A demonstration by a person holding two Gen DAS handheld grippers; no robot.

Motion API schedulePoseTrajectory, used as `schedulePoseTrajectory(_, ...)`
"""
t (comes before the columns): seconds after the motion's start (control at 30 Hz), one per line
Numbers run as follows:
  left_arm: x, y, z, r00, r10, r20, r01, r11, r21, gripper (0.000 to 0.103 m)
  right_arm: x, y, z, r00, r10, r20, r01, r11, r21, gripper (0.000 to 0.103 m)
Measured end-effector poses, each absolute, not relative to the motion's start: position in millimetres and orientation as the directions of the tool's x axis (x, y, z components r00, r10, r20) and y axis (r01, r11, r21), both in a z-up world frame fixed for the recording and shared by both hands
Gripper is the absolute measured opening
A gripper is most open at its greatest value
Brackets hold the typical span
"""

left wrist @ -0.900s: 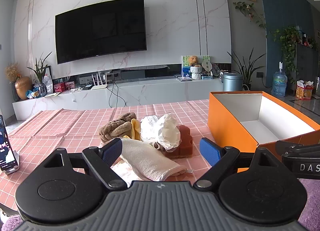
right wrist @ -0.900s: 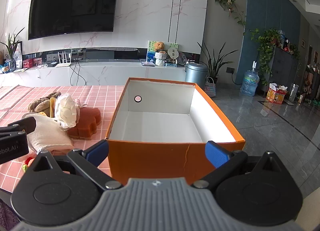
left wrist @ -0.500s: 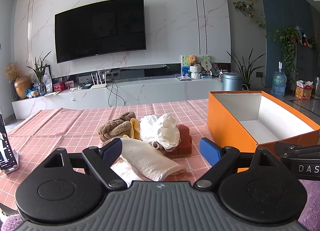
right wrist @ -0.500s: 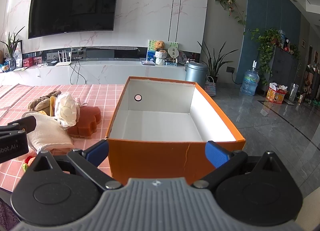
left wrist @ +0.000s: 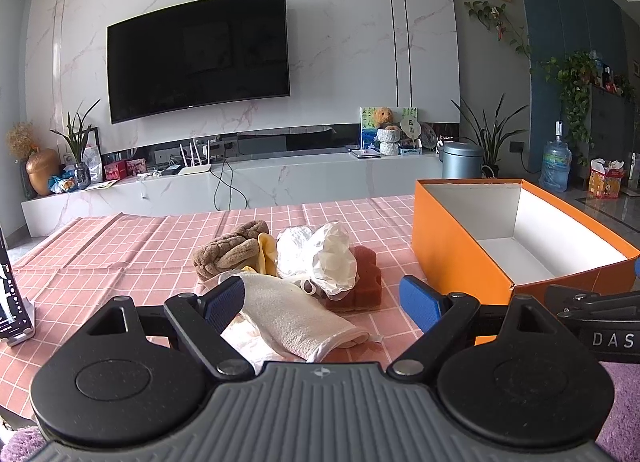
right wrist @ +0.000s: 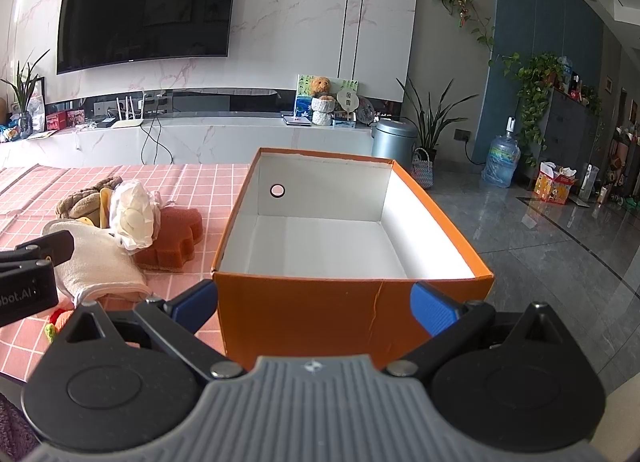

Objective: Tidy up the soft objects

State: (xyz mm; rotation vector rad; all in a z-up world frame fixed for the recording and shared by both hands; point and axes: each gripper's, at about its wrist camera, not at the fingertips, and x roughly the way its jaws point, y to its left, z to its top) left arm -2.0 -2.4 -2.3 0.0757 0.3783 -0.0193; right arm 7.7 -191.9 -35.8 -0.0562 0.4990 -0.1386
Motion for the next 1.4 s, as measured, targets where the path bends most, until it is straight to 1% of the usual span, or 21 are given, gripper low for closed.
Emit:
schedulePoseTrajectory(0.37,-1.2,-5.7,-9.5,0.926,-0.010,-0.376,0.038,0.997,0.069,0.102,13.9,-190.0,-34.7,0.862,-0.146,-0.485,0.117,0.989,-0.089,0.101)
schedulePoseTrajectory(1.4,-2.9,-6.2,-4.6,0.918,-0.024,-0.395,0.051,0.997,0.058,0.102,14.7,-191.0,-37.3,0.853,-0.147,-0.501,0.118,0.989,-0.089,0.101)
